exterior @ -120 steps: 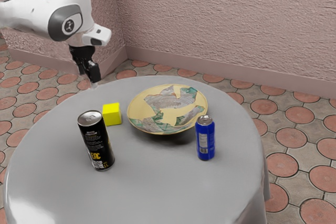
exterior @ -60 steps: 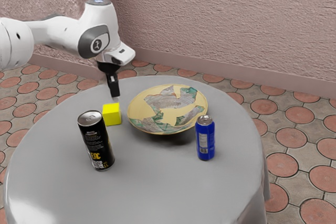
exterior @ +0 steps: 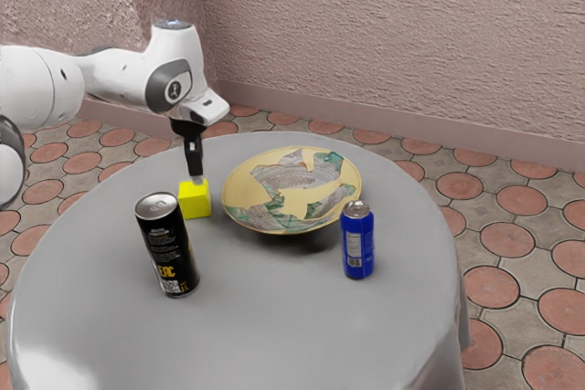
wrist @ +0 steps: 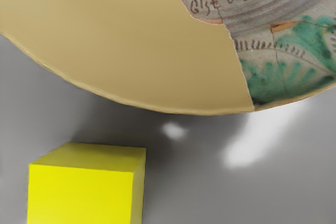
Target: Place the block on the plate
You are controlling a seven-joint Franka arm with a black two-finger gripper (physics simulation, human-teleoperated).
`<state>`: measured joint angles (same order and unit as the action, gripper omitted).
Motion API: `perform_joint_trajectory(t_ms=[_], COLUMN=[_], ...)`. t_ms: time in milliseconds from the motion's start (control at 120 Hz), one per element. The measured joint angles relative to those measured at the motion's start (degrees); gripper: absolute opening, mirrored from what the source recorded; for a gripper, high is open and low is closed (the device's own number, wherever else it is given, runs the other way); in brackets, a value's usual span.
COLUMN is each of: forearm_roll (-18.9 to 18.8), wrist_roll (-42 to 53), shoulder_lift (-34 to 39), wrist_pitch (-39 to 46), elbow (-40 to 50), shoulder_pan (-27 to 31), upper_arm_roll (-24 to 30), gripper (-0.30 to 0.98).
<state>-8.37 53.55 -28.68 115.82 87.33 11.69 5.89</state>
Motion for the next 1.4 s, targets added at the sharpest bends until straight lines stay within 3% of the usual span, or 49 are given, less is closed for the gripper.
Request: perform_joint_trajectory(t_ms=[842, 1400], forearm_roll=[-1.71, -1.74], wrist_roll=[8.35, 11.59], shoulder_lift=[-12.00, -16.96], wrist_pitch=[-0.06, 2.26], elbow=[-10.24, -11.36], shoulder_pan=[7.33, 9.21], upper_arm_roll=[5.12, 5.75], gripper=[0.69, 0.69])
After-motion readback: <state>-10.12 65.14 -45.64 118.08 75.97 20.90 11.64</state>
